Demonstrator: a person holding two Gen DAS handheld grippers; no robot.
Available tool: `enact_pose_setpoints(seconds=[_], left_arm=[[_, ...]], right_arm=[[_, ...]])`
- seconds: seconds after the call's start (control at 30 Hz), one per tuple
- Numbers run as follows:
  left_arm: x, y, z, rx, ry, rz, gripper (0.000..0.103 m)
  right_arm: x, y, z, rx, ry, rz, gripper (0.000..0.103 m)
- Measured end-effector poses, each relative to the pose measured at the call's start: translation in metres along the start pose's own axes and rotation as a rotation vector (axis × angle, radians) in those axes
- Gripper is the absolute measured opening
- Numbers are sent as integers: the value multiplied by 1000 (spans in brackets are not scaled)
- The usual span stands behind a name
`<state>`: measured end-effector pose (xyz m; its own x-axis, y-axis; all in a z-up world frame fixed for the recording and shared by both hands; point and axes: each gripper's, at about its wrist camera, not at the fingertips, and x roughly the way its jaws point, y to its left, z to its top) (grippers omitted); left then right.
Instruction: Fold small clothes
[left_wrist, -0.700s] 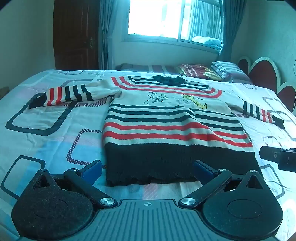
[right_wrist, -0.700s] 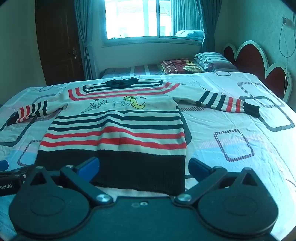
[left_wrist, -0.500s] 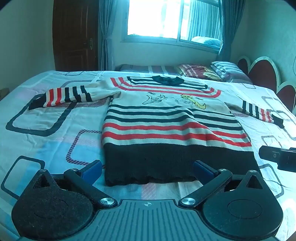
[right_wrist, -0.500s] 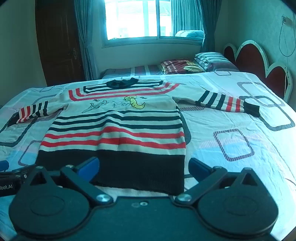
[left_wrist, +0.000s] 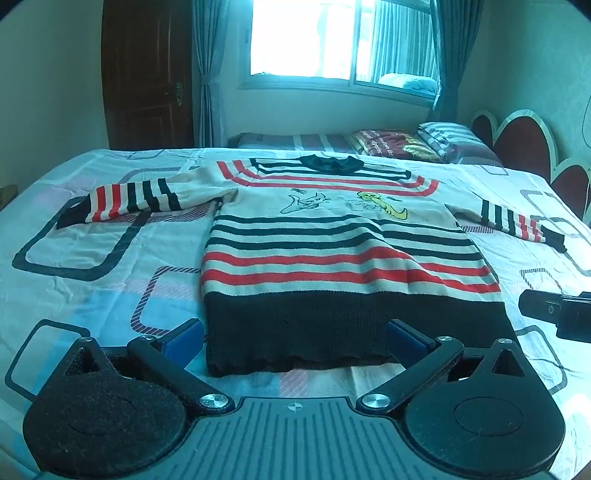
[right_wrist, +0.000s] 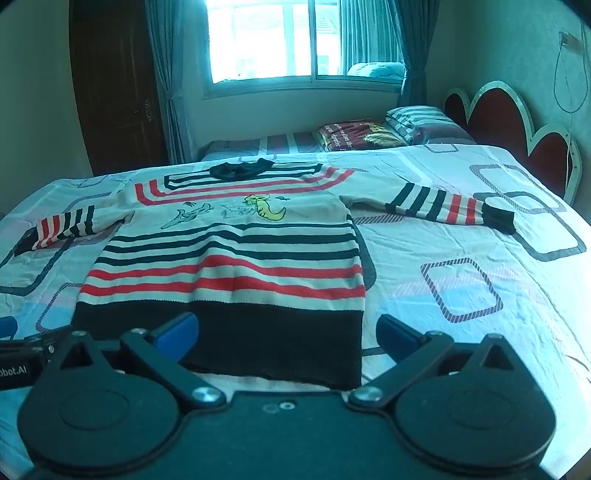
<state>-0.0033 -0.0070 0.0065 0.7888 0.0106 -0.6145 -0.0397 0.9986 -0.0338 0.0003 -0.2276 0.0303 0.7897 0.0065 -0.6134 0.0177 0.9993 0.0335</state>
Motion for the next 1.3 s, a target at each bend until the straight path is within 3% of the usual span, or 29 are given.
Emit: enact_pose_setpoints(seconds=[1.3], left_arm=[[-3, -8, 6, 40, -23, -4, 103]], right_arm=[[0, -2, 1, 5, -16, -14, 102]])
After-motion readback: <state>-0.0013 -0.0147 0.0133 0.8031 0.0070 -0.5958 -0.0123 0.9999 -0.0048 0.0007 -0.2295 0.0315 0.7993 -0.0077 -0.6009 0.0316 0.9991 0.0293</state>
